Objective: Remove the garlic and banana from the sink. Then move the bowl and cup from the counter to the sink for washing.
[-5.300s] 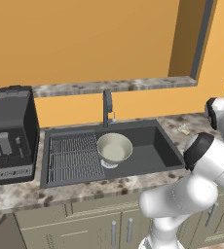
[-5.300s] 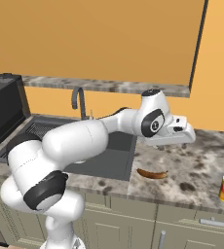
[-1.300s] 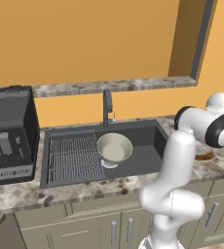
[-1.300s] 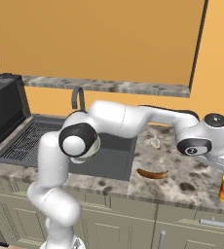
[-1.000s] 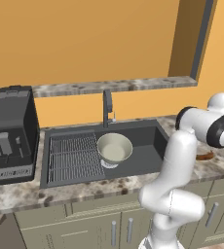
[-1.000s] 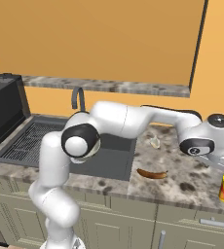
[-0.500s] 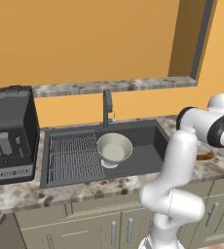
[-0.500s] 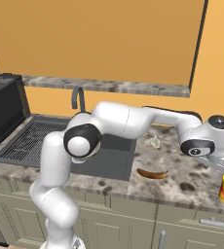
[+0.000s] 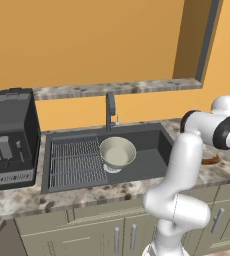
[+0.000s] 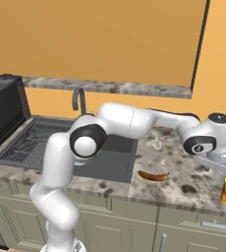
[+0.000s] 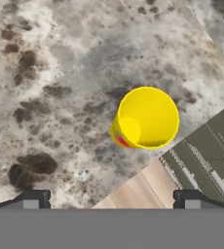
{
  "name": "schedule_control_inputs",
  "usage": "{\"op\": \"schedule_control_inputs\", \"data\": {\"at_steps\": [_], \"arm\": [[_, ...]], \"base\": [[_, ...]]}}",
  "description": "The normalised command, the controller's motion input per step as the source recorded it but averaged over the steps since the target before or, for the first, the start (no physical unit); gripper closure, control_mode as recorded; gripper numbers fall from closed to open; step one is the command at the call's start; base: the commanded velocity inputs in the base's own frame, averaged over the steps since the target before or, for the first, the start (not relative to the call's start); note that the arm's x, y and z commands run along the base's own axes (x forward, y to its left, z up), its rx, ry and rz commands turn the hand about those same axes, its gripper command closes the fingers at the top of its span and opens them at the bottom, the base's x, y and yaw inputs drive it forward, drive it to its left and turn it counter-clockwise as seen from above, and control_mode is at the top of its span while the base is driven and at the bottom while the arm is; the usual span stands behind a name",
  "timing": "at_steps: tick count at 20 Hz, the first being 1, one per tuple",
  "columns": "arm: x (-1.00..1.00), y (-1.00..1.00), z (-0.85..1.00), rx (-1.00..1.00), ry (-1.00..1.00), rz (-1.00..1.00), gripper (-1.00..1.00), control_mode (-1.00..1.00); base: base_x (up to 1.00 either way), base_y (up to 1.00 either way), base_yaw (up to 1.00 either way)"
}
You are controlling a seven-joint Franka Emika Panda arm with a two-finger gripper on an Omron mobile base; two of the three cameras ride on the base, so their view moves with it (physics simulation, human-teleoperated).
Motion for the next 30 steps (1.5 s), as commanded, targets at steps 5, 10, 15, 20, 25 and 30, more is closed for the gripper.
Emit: {"op": "schedule_control_inputs", "data": {"at_steps": [5,10,15,20,25,30], "arm": [[0.11,-0.06,-0.03,0.05,0.09,0.0,-1.0,-1.0],[0.05,-0.1,-0.08,0.07,0.03,0.0,-1.0,-1.0],[0.02,-0.17,-0.07,0.1,0.0,0.0,-1.0,-1.0],[0.02,-0.16,-0.02,0.07,0.0,0.01,-1.0,-1.0],[0.08,-0.11,0.0,0.05,0.0,0.01,-1.0,-1.0],[0.12,-0.06,-0.02,0.04,0.0,0.0,-1.0,-1.0]], "base": [[0.0,0.0,0.0],[0.0,0.0,0.0],[0.0,0.0,0.0],[0.0,0.0,0.0],[0.0,0.0,0.0],[0.0,0.0,0.0]]}}
